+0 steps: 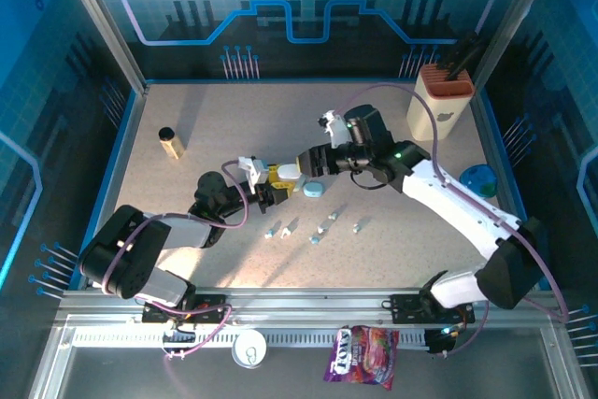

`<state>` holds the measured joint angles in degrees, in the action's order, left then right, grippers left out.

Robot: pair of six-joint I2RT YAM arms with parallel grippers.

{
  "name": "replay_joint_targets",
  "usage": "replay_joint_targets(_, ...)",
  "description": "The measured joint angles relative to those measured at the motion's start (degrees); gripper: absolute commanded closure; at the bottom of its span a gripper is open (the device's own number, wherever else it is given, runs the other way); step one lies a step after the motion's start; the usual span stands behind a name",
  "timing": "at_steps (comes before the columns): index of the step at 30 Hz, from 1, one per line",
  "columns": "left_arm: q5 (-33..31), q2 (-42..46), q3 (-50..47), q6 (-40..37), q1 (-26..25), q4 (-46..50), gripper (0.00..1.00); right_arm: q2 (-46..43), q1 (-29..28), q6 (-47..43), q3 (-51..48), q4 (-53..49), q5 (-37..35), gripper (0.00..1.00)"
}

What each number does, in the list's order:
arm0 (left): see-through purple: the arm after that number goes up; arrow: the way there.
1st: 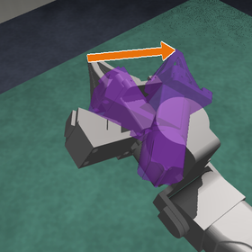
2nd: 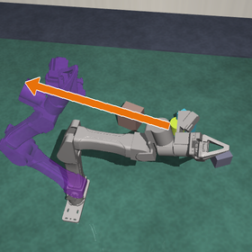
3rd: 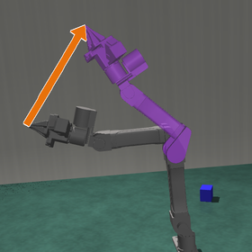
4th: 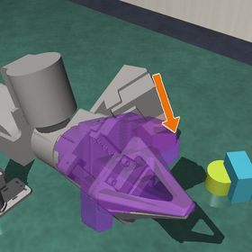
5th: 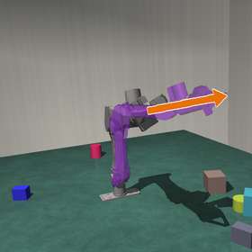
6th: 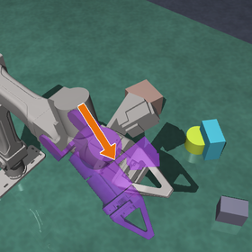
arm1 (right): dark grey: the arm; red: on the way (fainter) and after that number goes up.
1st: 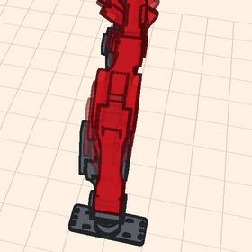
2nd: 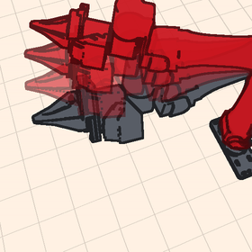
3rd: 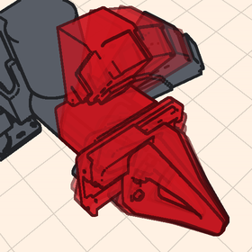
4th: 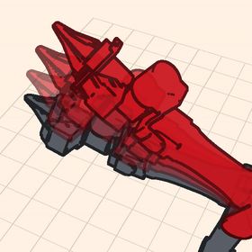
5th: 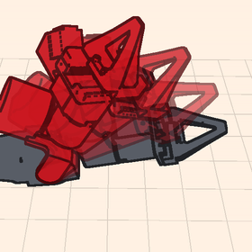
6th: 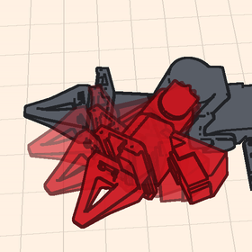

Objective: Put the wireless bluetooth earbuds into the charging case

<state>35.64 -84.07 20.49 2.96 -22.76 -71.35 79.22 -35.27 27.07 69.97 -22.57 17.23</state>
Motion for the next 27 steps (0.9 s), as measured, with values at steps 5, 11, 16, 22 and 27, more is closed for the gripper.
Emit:
replay_joint_targets(5,0.00,-0.07,0.04,1.22,0.00,-2.12,0.72,-1.86,1.99,7.85,-4.31,5.51,5.29,0.31)
replay_joint_targets(11,0.07,-1.20,0.92,3.26,0.00,-5.03,0.73,-1.88,2.08,19.39,-9.88,14.82,11.45,0.33)
replay_joint_targets(16,0.26,-1.22,1.60,4.33,0.00,-5.79,0.73,-1.42,2.08,26.40,-12.46,21.42,14.78,0.38)
replay_joint_targets(22,0.24,-1.22,1.68,4.70,0.28,-6.54,0.73,0.33,2.29,33.29,-13.94,29.07,17.29,0.42)
replay_joint_targets(27,0.22,-1.22,1.99,4.70,0.37,-6.99,0.73,2.45,2.43,38.42,-15.37,35.12,18.84,0.45)
